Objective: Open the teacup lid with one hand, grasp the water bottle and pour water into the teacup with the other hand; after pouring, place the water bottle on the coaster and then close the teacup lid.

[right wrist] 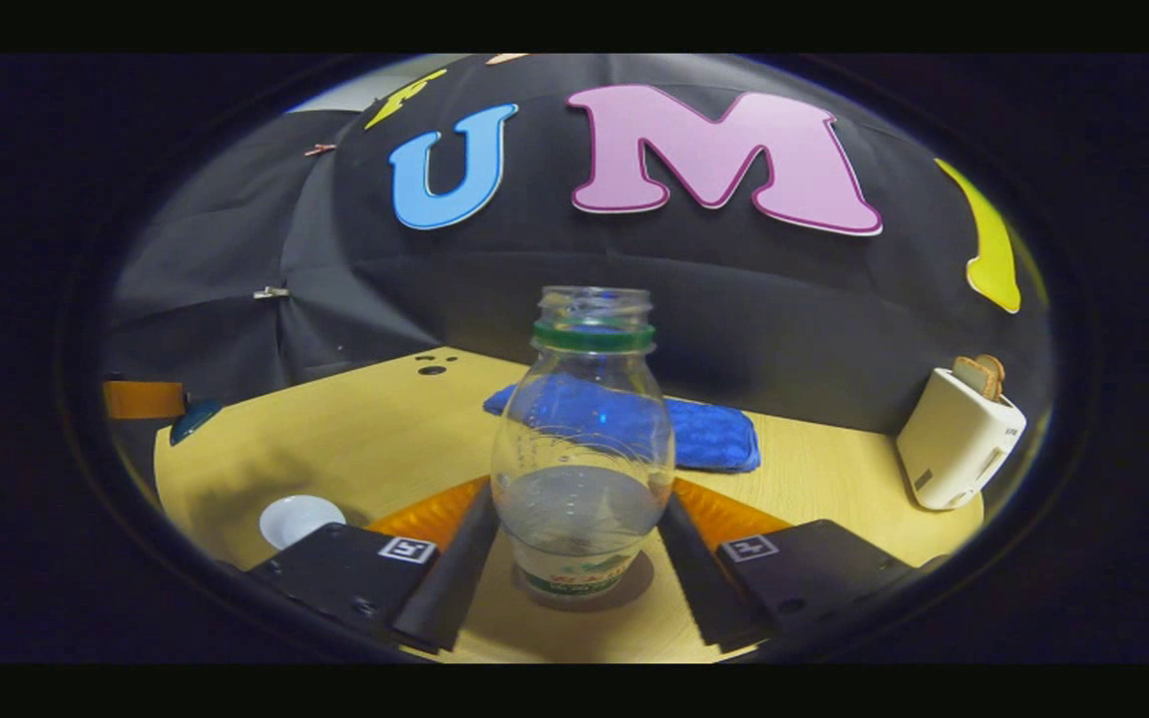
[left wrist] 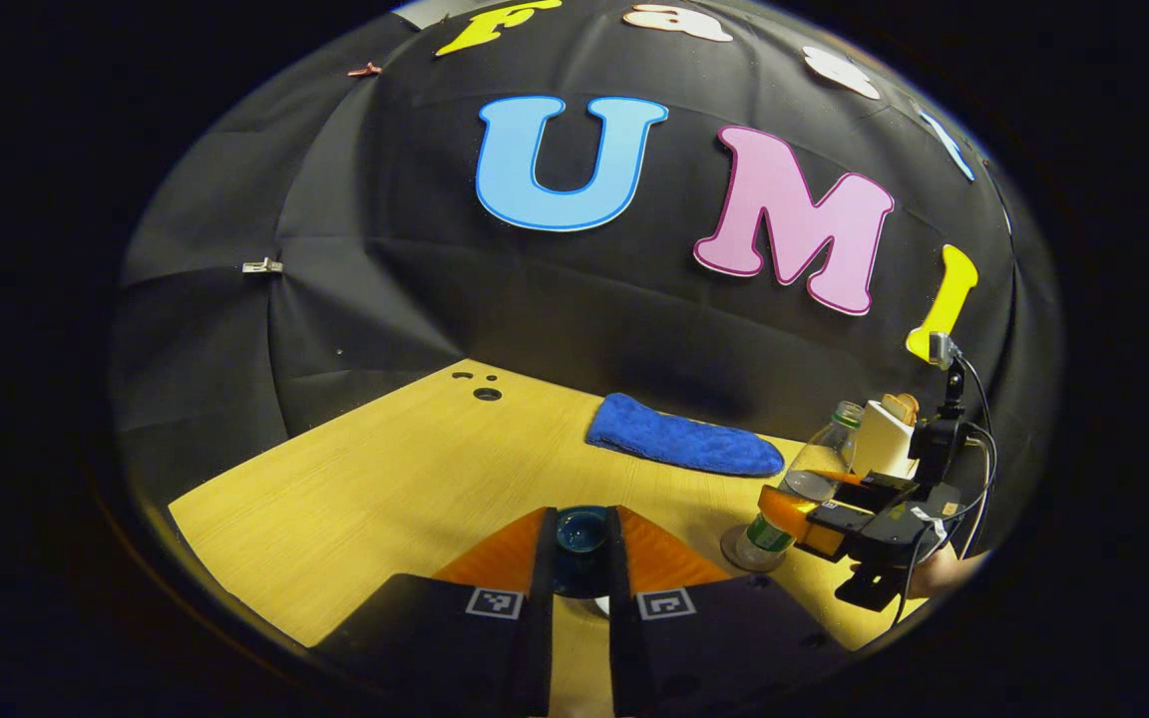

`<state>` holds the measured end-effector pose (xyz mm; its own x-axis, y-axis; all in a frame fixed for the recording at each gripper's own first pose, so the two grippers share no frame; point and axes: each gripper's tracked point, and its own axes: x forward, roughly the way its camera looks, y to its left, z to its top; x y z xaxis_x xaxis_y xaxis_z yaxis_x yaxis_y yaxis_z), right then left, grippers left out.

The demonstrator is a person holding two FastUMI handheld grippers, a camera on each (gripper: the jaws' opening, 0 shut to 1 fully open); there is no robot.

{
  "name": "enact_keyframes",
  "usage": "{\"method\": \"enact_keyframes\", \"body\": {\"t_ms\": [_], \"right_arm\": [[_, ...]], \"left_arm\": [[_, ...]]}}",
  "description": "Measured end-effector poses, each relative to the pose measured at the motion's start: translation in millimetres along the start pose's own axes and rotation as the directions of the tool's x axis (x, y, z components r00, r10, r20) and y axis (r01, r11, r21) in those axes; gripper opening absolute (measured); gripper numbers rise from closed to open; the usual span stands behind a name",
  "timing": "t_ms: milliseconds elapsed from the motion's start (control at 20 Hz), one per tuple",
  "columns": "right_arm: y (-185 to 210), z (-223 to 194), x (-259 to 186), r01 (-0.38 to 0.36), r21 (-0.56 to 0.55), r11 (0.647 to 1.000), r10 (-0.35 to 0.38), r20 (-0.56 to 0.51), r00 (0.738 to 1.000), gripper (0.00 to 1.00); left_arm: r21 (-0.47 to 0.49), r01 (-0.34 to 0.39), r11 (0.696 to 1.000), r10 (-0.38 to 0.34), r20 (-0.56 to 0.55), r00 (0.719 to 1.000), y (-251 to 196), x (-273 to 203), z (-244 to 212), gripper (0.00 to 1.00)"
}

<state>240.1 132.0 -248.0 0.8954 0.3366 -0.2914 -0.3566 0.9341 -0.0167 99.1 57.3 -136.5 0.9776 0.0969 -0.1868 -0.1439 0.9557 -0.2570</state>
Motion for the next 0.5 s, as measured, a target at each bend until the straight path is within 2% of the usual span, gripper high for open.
{"method": "enact_keyframes", "body": {"t_ms": [50, 250, 300, 400, 500], "right_arm": [[0.4, 0.3, -3.7, -0.002, 0.008, 1.0, 0.002, 0.002, 1.0, 1.0], [-0.9, -1.3, -6.3, -0.005, 0.011, 1.0, 0.005, -0.013, 1.0, 0.98], [-0.7, -1.9, -7.3, -0.005, 0.01, 1.0, 0.005, -0.016, 1.0, 0.98], [-1.2, -2.9, -9.9, -0.005, 0.006, 1.0, 0.005, -0.025, 1.0, 0.98], [0.8, -5.2, -17.2, -0.012, 0.01, 1.0, 0.012, -0.035, 0.999, 0.98]], "left_arm": [[0.002, 0.001, 1.0, -0.001, 0.001, 1.0, -0.8, -0.8, 0.9, 0.24], [0.02, 0.008, 1.0, -0.008, 0.0, 1.0, -4.6, -0.2, 1.8, 0.27], [0.025, 0.01, 1.0, -0.01, 0.0, 1.0, -6.5, -0.3, 1.2, 0.31], [0.03, 0.018, 0.999, -0.018, 0.003, 1.0, -10.6, -0.9, 2.5, 0.24], [0.028, 0.028, 0.999, -0.027, -0.008, 1.0, -15.1, 1.0, -0.7, 0.27]]}}
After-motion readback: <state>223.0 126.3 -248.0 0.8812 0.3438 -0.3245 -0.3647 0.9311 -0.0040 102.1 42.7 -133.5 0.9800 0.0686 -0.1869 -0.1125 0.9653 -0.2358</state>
